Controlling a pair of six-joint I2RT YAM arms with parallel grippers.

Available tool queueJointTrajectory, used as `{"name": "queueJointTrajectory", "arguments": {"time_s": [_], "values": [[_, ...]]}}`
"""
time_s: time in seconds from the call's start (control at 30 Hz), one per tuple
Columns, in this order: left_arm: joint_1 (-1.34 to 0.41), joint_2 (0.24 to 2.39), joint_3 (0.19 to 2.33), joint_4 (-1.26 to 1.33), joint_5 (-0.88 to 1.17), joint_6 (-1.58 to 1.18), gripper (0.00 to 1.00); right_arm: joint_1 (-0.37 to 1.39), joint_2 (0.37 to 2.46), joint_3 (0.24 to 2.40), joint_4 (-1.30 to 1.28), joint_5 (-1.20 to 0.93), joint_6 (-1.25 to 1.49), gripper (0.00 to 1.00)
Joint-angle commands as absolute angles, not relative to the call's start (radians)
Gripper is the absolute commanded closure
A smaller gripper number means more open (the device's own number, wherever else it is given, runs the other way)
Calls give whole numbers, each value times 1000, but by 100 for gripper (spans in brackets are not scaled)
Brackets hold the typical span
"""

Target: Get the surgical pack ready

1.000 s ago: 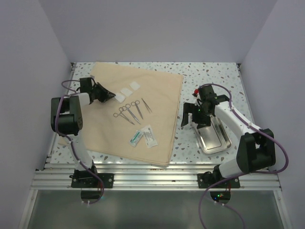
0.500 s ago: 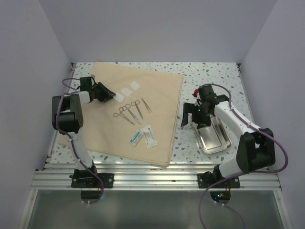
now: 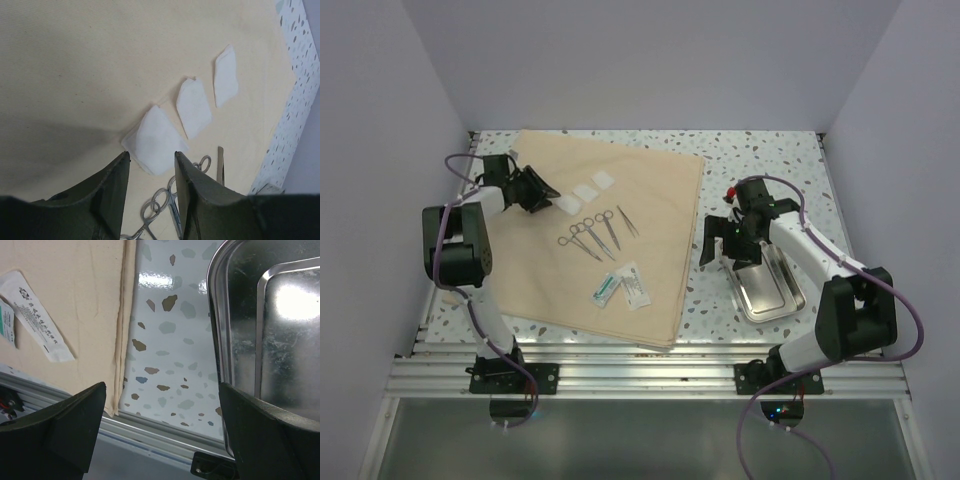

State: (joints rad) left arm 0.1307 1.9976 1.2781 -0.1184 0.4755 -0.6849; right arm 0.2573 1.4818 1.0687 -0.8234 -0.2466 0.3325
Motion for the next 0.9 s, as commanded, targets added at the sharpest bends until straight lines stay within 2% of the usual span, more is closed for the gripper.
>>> {"name": "queueJointTrajectory", "arguments": {"time_s": [0.0,0.87], "values": [[137,1977,1273,-138,477,-656,55,262,1482,1072,-802,-261,336,1],[123,2106,1276,-32,532,-770,55,261,1480,1081,-810,-252,334,1]]}}
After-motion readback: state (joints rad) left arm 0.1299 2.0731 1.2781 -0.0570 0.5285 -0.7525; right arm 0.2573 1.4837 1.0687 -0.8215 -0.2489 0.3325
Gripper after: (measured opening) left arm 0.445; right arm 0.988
